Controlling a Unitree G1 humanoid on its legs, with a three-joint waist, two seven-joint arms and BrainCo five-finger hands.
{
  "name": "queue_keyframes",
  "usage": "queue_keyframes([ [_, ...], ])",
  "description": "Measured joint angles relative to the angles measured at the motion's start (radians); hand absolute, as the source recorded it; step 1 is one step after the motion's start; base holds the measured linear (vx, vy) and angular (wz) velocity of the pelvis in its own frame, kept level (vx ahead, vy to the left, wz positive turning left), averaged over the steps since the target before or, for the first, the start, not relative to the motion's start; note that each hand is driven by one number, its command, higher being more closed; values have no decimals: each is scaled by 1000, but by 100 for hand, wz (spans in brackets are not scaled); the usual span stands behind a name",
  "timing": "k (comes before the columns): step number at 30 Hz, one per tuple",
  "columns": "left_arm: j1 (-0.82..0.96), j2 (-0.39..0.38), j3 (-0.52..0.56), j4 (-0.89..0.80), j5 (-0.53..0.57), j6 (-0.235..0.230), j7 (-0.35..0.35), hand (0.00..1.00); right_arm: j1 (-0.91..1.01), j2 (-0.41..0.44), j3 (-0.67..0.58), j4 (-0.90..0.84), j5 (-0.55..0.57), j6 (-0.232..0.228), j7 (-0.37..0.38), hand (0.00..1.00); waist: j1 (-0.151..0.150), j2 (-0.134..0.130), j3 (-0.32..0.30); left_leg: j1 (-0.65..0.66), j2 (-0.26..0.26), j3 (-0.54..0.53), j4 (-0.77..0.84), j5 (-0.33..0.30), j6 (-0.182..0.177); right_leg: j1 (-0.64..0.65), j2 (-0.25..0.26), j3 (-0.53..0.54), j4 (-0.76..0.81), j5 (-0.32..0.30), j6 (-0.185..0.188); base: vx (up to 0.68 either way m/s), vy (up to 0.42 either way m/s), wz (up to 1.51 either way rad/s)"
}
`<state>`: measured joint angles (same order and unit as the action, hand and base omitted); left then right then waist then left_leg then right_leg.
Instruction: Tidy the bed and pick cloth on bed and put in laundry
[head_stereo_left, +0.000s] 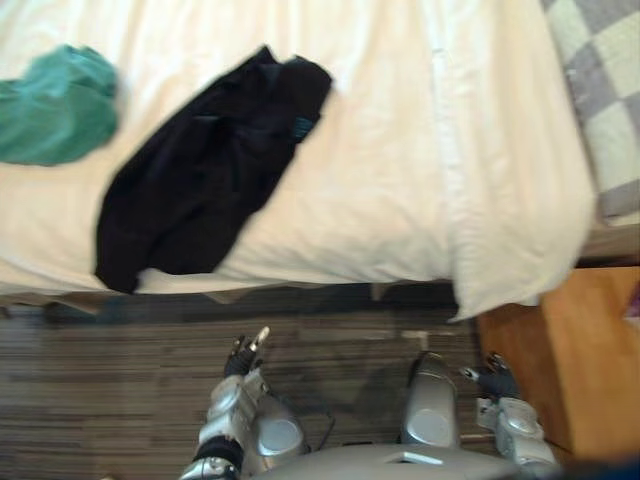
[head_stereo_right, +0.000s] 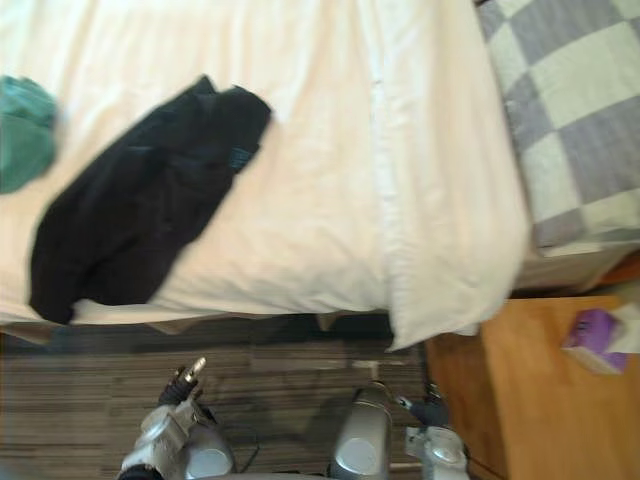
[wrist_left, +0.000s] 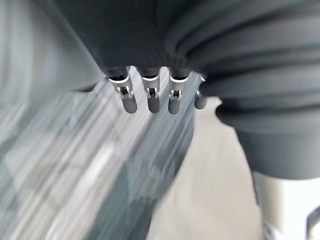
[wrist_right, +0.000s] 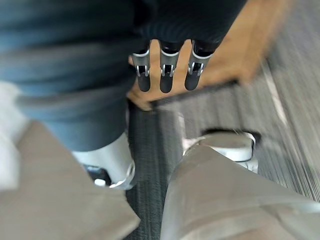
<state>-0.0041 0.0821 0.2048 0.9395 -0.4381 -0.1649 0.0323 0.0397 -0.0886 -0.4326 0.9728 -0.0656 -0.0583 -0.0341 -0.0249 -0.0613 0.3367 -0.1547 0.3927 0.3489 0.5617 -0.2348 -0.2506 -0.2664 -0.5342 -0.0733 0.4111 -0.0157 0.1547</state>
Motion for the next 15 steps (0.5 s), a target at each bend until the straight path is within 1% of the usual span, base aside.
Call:
queue_keyframes([
  [1,38,18,1,-4,6,1,2,0,-4,27,-42,43,-13,-4,8,0,6,20,-10,29,2,27,16,-37,13,14,2,-85,-50,163,-118,-77,896,-68],
  [2,55,28,1,-6,25,5,5,0,-4,33,-41,61,-30,-4,23,0,6,40,-7,47,2,41,5,-43,19,19,11,-130,-49,192,-127,-53,688,-44],
  [3,75,47,-6,-7,71,23,11,0,0,38,-27,102,-61,0,55,0,-1,42,-23,70,2,53,-41,-29,42,51,72,-225,-47,147,-81,-18,365,-2],
  [4,78,52,-9,-6,94,36,11,0,5,43,-27,112,-63,0,66,0,-7,39,-34,77,-5,56,-74,-18,58,65,106,-261,-43,115,-62,-11,298,44],
  [5,75,51,-27,-6,173,72,10,0,21,49,-28,130,-62,-2,88,0,-23,37,-52,90,-42,58,-162,13,92,94,192,-325,-37,21,-54,-14,388,62],
  [6,70,44,-64,-4,256,102,2,0,34,51,-25,134,-55,-3,104,0,-26,35,-56,104,-86,56,-236,57,118,103,265,-326,-29,-59,-52,-14,302,65],
  [7,70,39,-86,-2,300,120,-5,0,36,51,-18,134,-49,-6,108,0,-31,36,-67,104,-110,53,-271,81,126,103,302,-318,-31,-97,-49,-15,319,60],
  [8,65,35,-129,4,373,149,-18,0,39,49,11,132,-26,-17,111,0,-46,28,-86,104,-161,50,-338,125,145,122,365,-293,-74,-162,-57,-12,179,68],
  [9,40,31,-172,15,418,172,-25,0,37,39,36,131,-13,-32,113,0,-50,33,-88,112,-205,50,-381,151,157,166,386,-265,-158,-174,-99,-15,152,56],
  [10,27,19,-193,21,431,188,-24,0,34,27,50,129,-14,-40,116,0,-46,54,-86,121,-211,51,-398,159,157,173,390,-260,-174,-151,-101,-28,164,37],
  [11,21,17,-244,23,438,226,-11,0,34,12,85,125,2,-70,130,0,-50,67,-91,144,-233,50,-423,174,161,204,388,-216,-204,-143,-101,-23,123,11],
  [12,20,14,-250,24,434,240,3,0,35,5,99,126,4,-81,139,0,-51,71,-91,155,-234,51,-423,175,161,215,387,-217,-204,-143,-101,-77,91,10],
  [13,19,15,-253,24,396,266,46,0,32,0,134,119,6,-98,155,0,-48,75,-94,153,-235,54,-411,175,160,221,384,-218,-199,-147,-101,-76,-5,2],
  [14,14,13,-253,23,343,278,81,0,22,1,159,106,5,-105,166,0,-49,75,-96,139,-236,56,-388,175,161,210,376,-218,-182,-157,-100,-116,-23,4],
  [15,9,11,-248,17,297,284,104,0,8,-2,184,87,4,-111,172,0,-49,70,-95,108,-235,60,-336,172,164,180,357,-211,-151,-185,-99,-129,-13,17],
])
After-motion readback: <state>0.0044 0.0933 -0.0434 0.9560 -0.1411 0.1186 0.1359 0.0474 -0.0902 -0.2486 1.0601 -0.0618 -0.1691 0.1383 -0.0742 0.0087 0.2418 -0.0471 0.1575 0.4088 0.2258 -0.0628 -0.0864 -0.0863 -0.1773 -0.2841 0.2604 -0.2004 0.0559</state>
